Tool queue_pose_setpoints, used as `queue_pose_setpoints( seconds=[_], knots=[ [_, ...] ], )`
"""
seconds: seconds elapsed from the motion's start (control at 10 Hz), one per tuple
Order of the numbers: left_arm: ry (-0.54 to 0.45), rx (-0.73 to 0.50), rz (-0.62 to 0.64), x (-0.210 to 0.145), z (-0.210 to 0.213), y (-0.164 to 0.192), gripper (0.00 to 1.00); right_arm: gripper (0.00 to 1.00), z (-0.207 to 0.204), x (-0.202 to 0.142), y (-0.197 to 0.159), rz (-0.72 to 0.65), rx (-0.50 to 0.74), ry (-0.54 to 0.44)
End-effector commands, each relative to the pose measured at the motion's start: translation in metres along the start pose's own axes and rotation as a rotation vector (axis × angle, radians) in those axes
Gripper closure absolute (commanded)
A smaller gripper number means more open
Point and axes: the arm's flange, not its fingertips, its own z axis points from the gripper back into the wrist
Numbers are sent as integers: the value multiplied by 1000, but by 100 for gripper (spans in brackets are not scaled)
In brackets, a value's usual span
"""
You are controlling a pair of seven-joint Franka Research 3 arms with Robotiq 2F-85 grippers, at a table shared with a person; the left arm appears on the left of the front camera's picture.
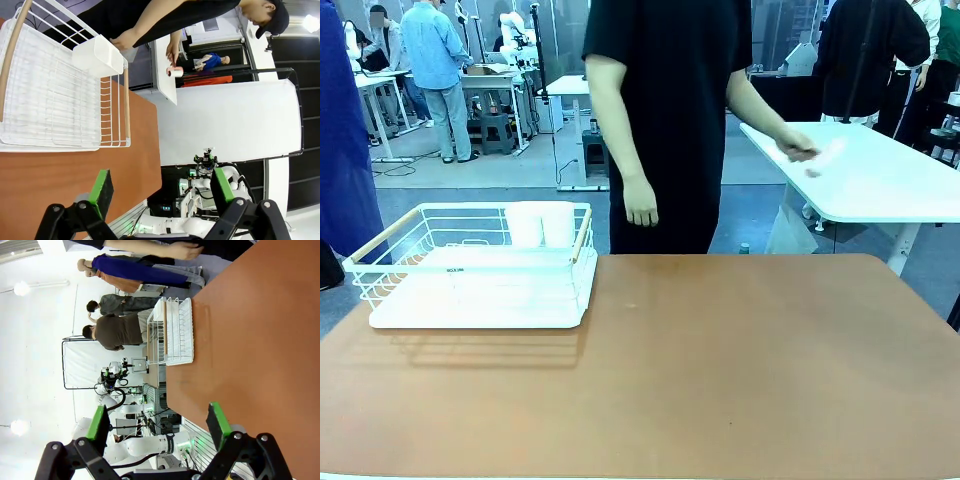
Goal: Clean the table.
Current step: Pick up the Lint Roller when the human hands it over.
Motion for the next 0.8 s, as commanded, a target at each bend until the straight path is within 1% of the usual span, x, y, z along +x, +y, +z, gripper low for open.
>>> queue_pose_setpoints(
  seconds=[0.0,0.7],
  knots=[
    [-7,-2,-2,0,3,-1,0,0,0,1,1,-2,2,-8],
    [-7,-2,-2,0,3,-1,0,0,0,1,1,-2,2,-8]
  ],
)
